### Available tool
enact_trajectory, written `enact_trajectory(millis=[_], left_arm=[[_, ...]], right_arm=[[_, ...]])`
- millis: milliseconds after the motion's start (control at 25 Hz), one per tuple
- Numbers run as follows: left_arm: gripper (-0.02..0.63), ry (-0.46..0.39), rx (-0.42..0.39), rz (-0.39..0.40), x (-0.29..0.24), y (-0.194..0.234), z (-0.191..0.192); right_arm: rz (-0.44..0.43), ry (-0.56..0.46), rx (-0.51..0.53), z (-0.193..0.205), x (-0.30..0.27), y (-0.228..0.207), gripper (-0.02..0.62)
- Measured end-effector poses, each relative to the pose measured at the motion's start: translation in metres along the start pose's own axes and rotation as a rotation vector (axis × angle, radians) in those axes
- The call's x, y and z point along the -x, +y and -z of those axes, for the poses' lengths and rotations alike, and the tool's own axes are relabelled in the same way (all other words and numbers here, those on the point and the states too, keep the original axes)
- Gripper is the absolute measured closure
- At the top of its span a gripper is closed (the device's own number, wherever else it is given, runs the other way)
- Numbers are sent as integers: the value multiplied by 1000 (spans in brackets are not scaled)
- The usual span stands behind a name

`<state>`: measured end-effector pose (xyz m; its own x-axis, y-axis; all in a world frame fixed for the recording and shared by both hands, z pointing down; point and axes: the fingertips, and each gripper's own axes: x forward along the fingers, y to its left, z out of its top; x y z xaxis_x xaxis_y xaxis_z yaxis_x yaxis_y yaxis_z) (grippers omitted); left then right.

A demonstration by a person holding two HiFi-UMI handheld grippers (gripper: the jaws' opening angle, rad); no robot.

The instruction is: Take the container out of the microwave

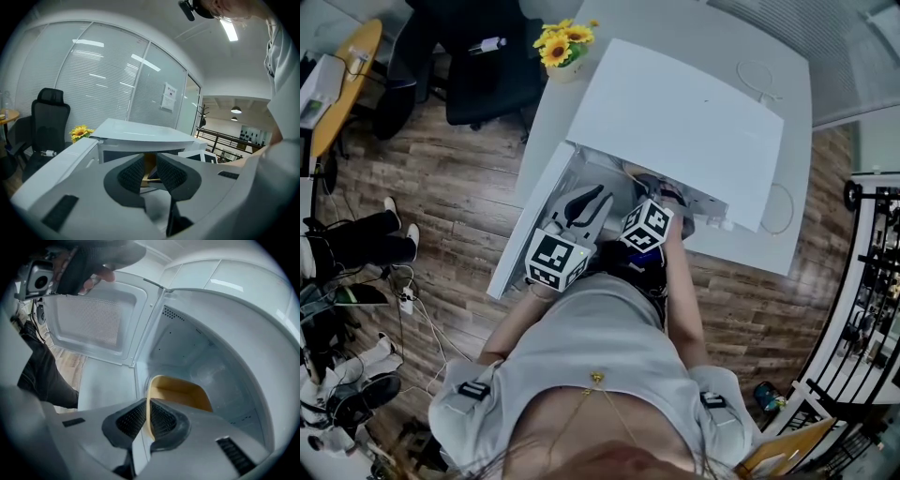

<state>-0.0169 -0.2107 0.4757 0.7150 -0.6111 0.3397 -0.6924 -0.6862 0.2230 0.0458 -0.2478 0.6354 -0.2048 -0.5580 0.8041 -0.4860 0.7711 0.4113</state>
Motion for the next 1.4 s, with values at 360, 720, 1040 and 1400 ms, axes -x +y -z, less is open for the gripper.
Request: enact_trajectory(millis=[360, 720, 1040, 1400], left_arm=[[526, 11, 16, 1, -2, -7, 7], [526, 12, 38, -50, 0, -20, 21], [526, -19, 61, -99, 6, -36, 27], [526, -29, 55, -84, 23, -37, 28]], right_arm=[[-16, -45, 2, -4, 24, 9, 563], [-41, -86, 41, 9, 44, 19, 563], [-74, -117, 89, 15, 57, 36, 563], [-75, -117, 92, 3, 63, 49, 563]])
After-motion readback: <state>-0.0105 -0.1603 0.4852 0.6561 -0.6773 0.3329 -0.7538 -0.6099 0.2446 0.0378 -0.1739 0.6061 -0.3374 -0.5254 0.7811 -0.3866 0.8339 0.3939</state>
